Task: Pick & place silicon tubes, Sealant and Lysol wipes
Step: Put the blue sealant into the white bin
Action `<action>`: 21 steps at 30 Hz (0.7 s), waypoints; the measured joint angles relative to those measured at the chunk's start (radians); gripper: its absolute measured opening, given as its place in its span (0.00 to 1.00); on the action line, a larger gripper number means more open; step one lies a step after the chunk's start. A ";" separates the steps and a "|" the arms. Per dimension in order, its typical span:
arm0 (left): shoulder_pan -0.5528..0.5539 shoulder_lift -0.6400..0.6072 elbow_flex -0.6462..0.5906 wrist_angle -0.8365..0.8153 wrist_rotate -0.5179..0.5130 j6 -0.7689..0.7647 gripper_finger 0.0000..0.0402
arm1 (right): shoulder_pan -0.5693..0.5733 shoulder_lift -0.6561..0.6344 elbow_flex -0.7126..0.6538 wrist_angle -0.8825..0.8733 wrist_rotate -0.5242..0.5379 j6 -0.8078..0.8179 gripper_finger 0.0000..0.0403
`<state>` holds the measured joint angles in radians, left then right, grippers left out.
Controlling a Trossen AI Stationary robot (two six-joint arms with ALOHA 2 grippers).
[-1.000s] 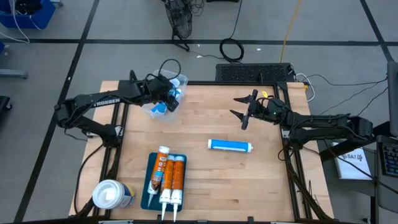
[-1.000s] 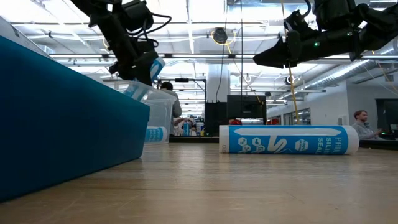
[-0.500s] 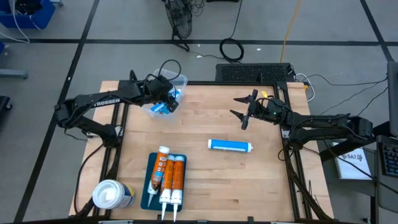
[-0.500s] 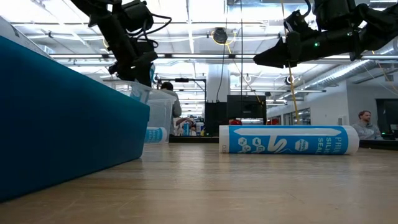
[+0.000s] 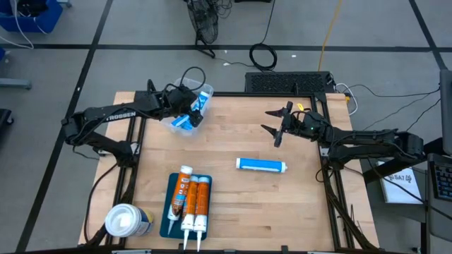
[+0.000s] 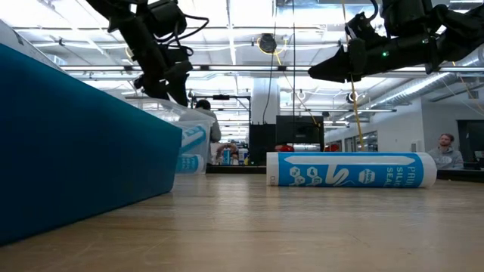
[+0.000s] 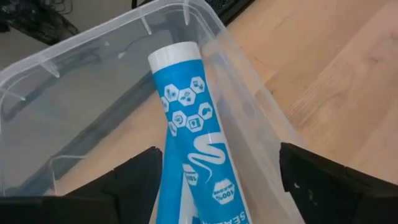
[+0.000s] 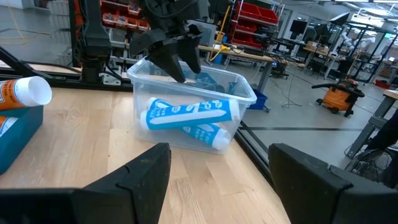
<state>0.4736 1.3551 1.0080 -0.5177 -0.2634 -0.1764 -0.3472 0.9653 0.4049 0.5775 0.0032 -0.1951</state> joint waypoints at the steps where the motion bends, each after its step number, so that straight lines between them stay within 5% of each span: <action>1: 0.000 0.000 0.000 0.003 0.000 0.008 0.80 | 0.000 0.000 0.000 0.000 0.000 0.000 0.63; 11: -0.026 -0.039 0.000 0.091 0.009 0.103 0.78 | 0.000 0.000 0.000 -0.008 0.000 0.000 0.63; 21: -0.140 -0.133 -0.001 0.182 0.216 0.323 0.80 | 0.000 0.000 0.000 -0.021 0.001 0.000 0.63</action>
<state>0.3332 1.2218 1.0073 -0.3361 -0.0474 0.1470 -0.3473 0.9653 0.4049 0.5560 0.0042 -0.1947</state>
